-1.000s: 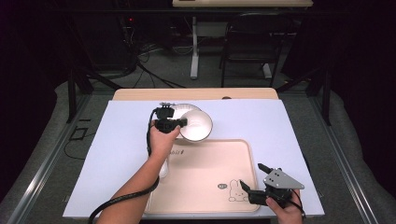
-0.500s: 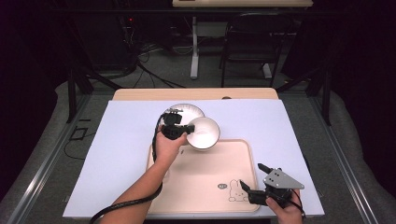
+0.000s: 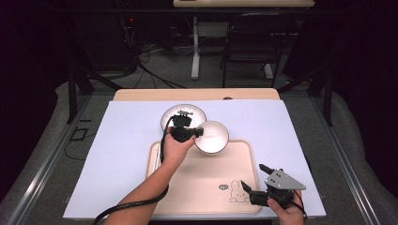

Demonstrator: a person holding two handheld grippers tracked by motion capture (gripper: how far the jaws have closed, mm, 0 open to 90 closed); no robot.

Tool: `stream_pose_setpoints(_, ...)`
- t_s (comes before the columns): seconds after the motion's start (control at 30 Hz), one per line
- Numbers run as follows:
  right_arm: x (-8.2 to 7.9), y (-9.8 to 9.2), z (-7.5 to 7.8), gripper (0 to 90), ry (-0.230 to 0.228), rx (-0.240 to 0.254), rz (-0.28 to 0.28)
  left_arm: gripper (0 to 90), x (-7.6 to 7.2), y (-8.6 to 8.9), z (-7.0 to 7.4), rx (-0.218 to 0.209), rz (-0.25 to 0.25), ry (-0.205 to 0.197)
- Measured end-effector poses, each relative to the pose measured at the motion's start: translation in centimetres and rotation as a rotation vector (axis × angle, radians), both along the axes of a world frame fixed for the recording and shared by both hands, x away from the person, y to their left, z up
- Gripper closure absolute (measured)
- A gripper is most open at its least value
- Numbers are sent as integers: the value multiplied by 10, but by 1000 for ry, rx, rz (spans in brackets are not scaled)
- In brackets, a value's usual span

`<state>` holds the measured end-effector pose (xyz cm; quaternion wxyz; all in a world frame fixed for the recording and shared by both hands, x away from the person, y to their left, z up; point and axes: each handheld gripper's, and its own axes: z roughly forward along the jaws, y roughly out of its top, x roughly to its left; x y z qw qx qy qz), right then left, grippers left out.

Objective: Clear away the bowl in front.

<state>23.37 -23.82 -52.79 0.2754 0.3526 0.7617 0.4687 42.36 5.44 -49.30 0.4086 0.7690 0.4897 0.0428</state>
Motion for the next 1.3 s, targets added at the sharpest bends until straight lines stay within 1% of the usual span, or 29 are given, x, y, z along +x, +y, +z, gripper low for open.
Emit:
stream_pose_setpoints(0.3, 0, 0, 0, 146, -2, -2, 1, 808, 3, -26, -3, 0, -27, 13)
stream_pose_setpoints(0.43, 0, -1, 0, 146, -4, -3, 1, 808, 6, -37, -7, -14, -35, 32)
stream_pose_setpoints(0.77, 0, -1, 0, 146, -4, -1, 0, 808, 11, -62, -14, -2, -54, 56)
stream_pose_setpoints(0.9, 0, -1, 0, 146, -4, 0, -1, 808, 11, -70, -18, 10, -71, 63)
stream_pose_setpoints(0.97, 0, -1, 0, 145, -4, -1, 1, 808, 11, -75, -20, 4, -71, 70)
stream_pose_setpoints(1.03, 0, -1, 0, 146, -4, -1, 0, 808, 11, -79, -22, 9, -71, 75)
stream_pose_setpoints(1.1, 0, -1, 0, 146, -5, -1, 1, 808, 11, -82, -24, 13, -83, 79)
stream_pose_setpoints(1.3, 0, -1, 0, 146, -4, 1, 1, 808, 12, -90, -31, 16, -83, 96)
